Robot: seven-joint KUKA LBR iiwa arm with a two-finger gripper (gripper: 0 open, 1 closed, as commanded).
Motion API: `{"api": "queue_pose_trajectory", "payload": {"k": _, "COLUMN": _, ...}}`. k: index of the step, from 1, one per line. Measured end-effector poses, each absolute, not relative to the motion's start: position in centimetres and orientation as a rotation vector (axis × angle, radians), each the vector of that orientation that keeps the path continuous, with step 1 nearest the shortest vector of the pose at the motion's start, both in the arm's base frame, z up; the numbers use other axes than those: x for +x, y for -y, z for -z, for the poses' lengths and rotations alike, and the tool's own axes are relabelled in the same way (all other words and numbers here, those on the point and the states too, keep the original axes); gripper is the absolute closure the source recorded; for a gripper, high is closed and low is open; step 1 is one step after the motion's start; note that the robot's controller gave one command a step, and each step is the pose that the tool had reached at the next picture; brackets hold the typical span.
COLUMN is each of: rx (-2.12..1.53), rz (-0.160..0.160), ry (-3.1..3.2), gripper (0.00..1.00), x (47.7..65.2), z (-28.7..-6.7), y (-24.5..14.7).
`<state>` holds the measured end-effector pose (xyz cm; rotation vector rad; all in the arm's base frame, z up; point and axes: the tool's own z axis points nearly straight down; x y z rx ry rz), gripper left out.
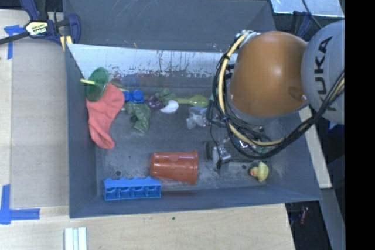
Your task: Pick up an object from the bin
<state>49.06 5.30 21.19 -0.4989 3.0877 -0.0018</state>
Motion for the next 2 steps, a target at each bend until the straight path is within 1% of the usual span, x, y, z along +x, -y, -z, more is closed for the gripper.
{"api": "queue_pose_trajectory", "payload": {"k": 1, "rx": -0.822, "rz": 0.005, "ry": -3.015, "gripper": 0.00, "x": 49.7, "z": -16.1, "y": -10.8}}
{"api": "queue_pose_trajectory", "payload": {"k": 2, "rx": -0.858, "rz": 0.001, "ry": -3.014, "gripper": 0.00, "x": 49.1, "z": -14.8, "y": -11.0}}
